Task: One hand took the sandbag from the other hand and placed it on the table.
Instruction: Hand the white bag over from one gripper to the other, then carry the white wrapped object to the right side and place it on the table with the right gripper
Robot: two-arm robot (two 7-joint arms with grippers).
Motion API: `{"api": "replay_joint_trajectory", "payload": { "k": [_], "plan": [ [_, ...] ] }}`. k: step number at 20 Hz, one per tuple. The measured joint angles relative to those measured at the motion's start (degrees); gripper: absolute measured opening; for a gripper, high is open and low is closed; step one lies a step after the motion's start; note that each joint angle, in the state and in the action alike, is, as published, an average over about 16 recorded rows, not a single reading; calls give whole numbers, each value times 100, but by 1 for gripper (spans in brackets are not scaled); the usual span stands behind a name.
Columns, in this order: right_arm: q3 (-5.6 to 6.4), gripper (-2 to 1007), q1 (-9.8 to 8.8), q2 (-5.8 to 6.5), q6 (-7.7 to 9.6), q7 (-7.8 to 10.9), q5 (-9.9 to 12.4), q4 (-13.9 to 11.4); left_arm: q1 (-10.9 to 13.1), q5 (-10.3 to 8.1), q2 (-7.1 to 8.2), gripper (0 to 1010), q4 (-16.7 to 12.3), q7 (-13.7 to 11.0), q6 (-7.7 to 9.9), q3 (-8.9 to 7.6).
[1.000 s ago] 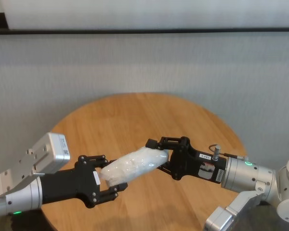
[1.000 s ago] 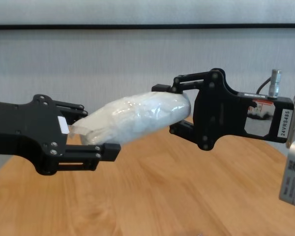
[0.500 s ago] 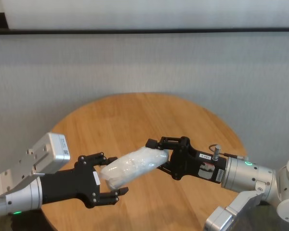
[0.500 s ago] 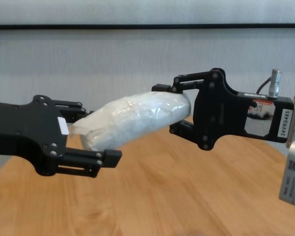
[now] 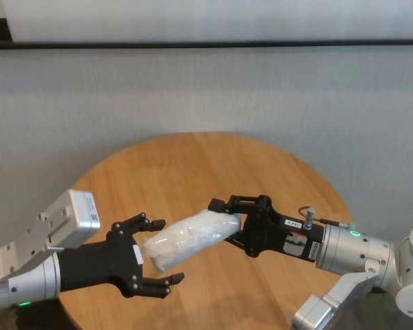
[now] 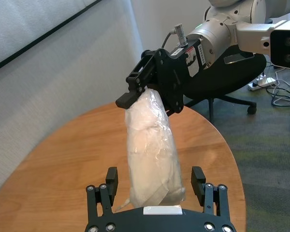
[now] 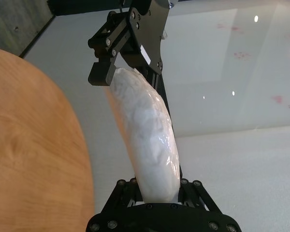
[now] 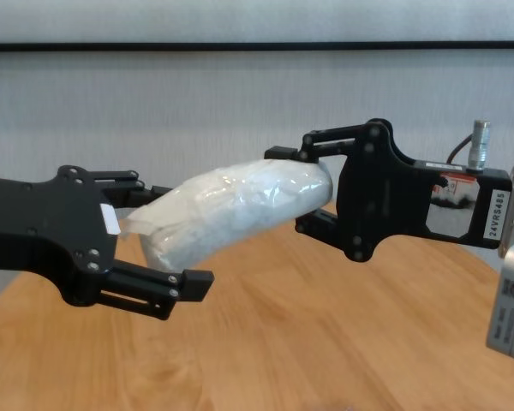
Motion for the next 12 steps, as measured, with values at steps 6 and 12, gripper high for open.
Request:
{"api": "replay_joint_trajectory", "payload": {
  "k": [6,12],
  "plan": [
    [0,306,0,0,0,0,0,0,0,0,0,1000,0,0,0,0],
    [0,306,0,0,0,0,0,0,0,0,0,1000,0,0,0,0]
  ]
}}
